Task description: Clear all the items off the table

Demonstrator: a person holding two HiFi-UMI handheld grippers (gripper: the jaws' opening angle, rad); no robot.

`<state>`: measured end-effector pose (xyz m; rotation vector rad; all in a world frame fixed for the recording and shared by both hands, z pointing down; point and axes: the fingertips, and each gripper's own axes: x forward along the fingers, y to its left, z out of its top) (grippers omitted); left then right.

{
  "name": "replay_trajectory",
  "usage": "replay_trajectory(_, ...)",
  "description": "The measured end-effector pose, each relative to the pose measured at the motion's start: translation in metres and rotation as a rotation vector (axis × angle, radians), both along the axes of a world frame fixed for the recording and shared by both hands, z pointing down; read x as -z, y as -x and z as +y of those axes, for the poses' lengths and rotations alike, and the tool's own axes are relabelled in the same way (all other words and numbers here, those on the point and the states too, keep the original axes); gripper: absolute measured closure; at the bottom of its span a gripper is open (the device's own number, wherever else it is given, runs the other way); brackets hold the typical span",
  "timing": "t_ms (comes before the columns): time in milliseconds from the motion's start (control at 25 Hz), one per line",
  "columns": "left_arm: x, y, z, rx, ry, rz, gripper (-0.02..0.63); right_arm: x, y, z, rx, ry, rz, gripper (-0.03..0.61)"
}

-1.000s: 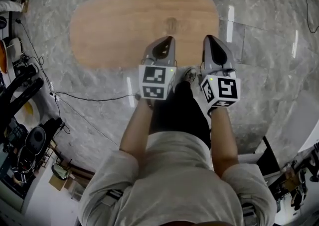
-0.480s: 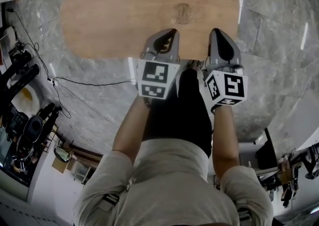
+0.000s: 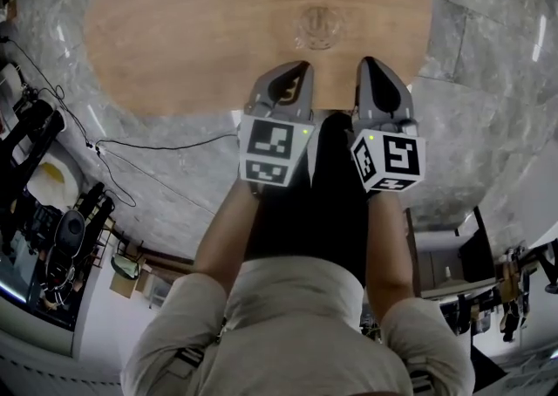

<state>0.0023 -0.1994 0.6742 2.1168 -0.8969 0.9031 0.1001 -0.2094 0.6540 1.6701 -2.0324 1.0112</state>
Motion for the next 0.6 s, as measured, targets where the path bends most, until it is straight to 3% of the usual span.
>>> replay_trajectory(320,-0.027,0.000,-0.004,-0.031,0.062,-0.003,0.594,-0.030,0.011,-0.008,0.019,0.093,0.009,0.572)
replay_trajectory(600,-0.042,0.006,-0.021,-0.026,0.109,0.018,0.594,-0.059,0.013,-0.016,0.120,0.231,0.271,0.571)
